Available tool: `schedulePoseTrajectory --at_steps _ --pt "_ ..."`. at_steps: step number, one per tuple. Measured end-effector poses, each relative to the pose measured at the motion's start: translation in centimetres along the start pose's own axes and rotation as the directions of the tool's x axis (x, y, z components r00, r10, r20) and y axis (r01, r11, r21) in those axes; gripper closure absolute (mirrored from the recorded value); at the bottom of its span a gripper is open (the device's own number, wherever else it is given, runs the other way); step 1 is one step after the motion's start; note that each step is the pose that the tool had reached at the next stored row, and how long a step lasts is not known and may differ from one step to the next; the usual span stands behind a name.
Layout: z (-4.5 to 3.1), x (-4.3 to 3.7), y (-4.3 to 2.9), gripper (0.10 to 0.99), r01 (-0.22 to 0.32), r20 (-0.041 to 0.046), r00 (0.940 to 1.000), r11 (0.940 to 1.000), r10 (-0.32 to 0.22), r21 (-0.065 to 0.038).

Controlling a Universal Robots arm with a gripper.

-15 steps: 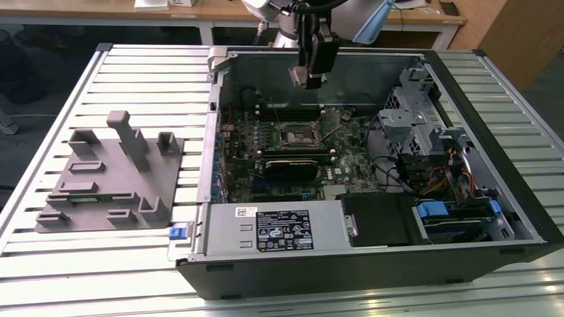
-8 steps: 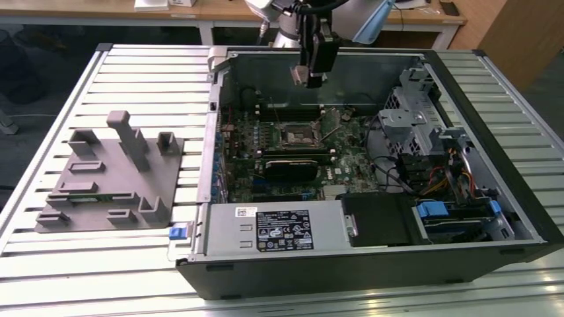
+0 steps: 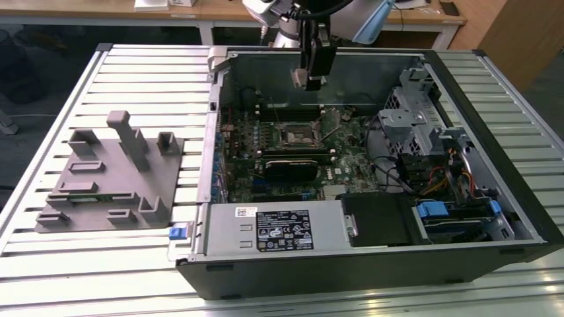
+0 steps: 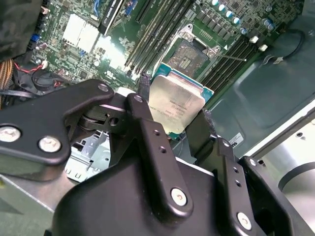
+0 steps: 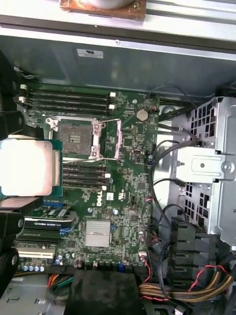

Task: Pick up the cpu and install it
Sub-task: 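Place the cpu into insertion slot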

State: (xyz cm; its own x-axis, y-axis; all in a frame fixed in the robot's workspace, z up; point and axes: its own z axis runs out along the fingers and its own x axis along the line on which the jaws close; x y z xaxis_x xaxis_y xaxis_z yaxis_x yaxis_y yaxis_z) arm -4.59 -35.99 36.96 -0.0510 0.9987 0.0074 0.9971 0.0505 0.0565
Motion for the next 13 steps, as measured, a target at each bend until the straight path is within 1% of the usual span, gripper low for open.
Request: schedulePoseTrajectory --at_steps 13 --pt "0.69 0.06 -0.04 0.545 -0.003 -0.0004 1.0 1.0 0.003 0.0"
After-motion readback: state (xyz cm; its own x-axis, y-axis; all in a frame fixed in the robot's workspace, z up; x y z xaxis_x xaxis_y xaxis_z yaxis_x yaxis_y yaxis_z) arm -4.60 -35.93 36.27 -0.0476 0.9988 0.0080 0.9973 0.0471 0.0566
